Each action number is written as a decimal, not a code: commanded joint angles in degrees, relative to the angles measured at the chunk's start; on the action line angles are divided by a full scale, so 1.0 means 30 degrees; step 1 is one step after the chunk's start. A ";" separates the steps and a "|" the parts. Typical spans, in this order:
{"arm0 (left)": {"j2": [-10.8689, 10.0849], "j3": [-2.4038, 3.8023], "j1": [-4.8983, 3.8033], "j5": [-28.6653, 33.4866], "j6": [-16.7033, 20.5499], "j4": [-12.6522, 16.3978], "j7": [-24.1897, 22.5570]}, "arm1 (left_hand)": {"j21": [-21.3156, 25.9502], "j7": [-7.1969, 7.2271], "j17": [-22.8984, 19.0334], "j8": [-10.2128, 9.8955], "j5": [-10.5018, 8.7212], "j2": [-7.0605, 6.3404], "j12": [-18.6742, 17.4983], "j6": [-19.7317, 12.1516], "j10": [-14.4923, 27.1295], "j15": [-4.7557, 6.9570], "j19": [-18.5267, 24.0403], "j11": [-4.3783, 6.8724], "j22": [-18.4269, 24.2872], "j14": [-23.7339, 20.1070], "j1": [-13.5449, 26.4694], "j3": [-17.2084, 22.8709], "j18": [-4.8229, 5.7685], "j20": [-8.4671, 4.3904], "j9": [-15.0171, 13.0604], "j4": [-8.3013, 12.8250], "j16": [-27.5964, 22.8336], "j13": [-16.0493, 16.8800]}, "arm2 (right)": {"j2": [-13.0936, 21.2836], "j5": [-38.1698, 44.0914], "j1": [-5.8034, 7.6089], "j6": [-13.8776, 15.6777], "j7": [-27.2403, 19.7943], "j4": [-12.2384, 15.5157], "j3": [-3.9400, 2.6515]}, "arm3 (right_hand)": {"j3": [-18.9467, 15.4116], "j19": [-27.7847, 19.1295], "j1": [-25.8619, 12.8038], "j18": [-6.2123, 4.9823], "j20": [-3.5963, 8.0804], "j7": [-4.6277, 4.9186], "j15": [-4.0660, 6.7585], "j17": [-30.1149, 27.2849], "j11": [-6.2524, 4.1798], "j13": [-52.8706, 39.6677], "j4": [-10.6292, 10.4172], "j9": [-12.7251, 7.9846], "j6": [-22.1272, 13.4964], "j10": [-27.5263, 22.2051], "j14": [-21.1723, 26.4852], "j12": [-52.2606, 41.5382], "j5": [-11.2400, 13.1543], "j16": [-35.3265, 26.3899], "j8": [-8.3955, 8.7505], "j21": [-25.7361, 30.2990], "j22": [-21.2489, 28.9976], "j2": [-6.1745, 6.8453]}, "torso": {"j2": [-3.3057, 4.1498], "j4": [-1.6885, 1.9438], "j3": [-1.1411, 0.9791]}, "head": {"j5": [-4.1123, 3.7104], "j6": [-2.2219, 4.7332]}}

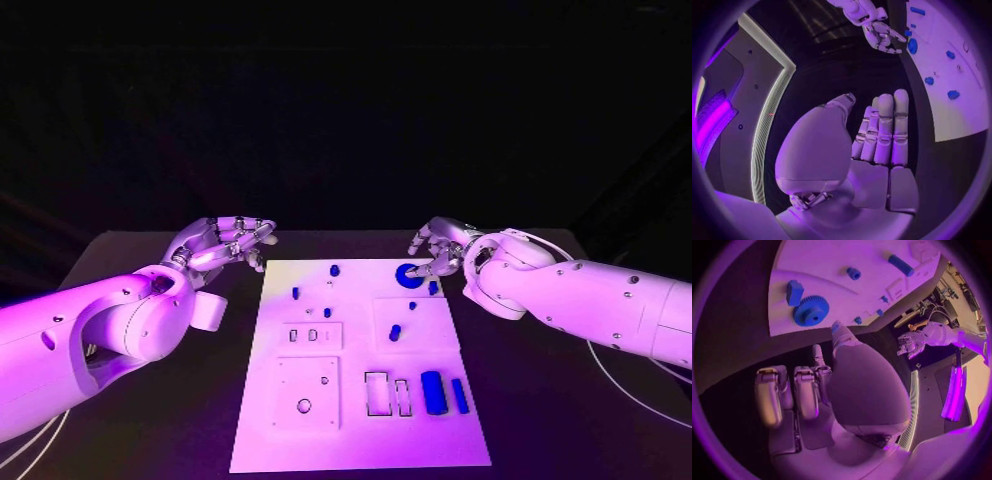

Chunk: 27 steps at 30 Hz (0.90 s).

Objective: Assemble the parts on the task board

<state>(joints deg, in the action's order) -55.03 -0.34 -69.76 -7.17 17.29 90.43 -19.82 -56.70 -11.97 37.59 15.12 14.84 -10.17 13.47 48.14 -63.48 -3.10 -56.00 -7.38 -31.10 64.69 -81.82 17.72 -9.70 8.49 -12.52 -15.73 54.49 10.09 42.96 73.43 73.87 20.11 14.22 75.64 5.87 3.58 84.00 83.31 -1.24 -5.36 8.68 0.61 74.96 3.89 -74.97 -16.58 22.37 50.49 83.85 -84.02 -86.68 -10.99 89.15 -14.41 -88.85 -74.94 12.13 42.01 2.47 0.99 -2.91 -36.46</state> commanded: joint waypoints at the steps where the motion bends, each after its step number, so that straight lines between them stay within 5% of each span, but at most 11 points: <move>1: 0.0033 0.0019 -0.0042 0.0077 -0.0348 -0.0003 -0.0199 | 0.0023 -0.0009 -0.0029 0.0098 -0.0103 -0.0031 0.0095 -0.0125 0.0131 0.0021 0.0086 -0.0014 0.0020 -0.0131 -0.0165 0.0098 -0.0288 0.0002 -0.0026 0.0039 -0.0138 0.0028 | -0.0103 0.1025 -0.0180 -0.0465 0.1212 -0.0100 -0.0003 | 0.0159 0.1844 -0.0044 0.0336 -0.0130 0.0027 -0.0150 0.4321 0.0049 -0.4058 0.0017 -0.0027 -0.0060 0.1196 -0.1860 -0.0143 0.0022 0.0104 -0.0065 -0.0146 -0.4735 -0.0084 | 0.0022 0.0012 0.0012 | 0.0040 -0.0084; 8: 0.0019 0.0018 -0.0041 0.0077 -0.0378 -0.0027 -0.0195 | 0.0019 -0.0014 -0.0041 0.0098 -0.0108 -0.0034 0.0100 -0.0129 0.0136 0.0017 0.0093 -0.0018 0.0020 -0.0131 -0.0162 0.0107 -0.0288 0.0004 -0.0028 0.0036 -0.0143 0.0029 | -0.0164 0.1260 -0.0436 -0.0534 0.1547 -0.0296 0.0000 | 0.0200 0.1885 -0.0002 0.0357 -0.0142 0.0034 -0.0161 0.4377 0.0058 -0.4064 0.0026 -0.0034 -0.0048 0.1193 -0.1870 -0.0148 -0.0033 0.0120 -0.0071 -0.0210 -0.4812 -0.0111 | -0.0010 -0.0031 0.0032 | 0.0108 -0.0273; 27: 0.0045 0.0017 -0.0039 0.0077 -0.0438 -0.0097 -0.0140 | 0.0013 -0.0017 -0.0056 0.0097 -0.0108 -0.0027 0.0106 -0.0134 0.0143 0.0014 0.0102 -0.0020 0.0020 -0.0129 -0.0168 0.0128 -0.0288 0.0008 -0.0031 0.0036 -0.0149 0.0031 | -0.0570 0.1270 -0.0627 -0.0370 0.1519 -0.0573 0.0004 | 0.0407 0.1999 0.0066 0.0413 -0.0178 0.0040 -0.0186 0.4483 0.0072 -0.4148 0.0004 -0.0055 0.0075 0.1243 -0.1888 -0.0228 -0.0404 0.0151 -0.0118 -0.0382 -0.5020 -0.0293 | -0.0017 -0.0036 0.0020 | 0.0150 -0.0293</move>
<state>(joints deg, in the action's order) -55.02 -0.35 -69.76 -7.16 17.03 90.06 -19.80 -56.70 -11.97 37.46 15.12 14.84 -10.17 13.47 48.14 -63.48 -3.10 -56.00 -7.38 -31.09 64.69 -81.82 17.72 -9.70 8.50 -12.56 -15.73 54.27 10.13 41.37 76.52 72.10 19.43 18.75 73.92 5.86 4.53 84.00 83.62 -0.38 -5.36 8.74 0.61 74.93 3.90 -74.95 -16.59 22.29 50.43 83.84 -84.03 -87.13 -11.89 89.37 -14.41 -89.81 -74.92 11.83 41.95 2.38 1.05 -2.57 -37.28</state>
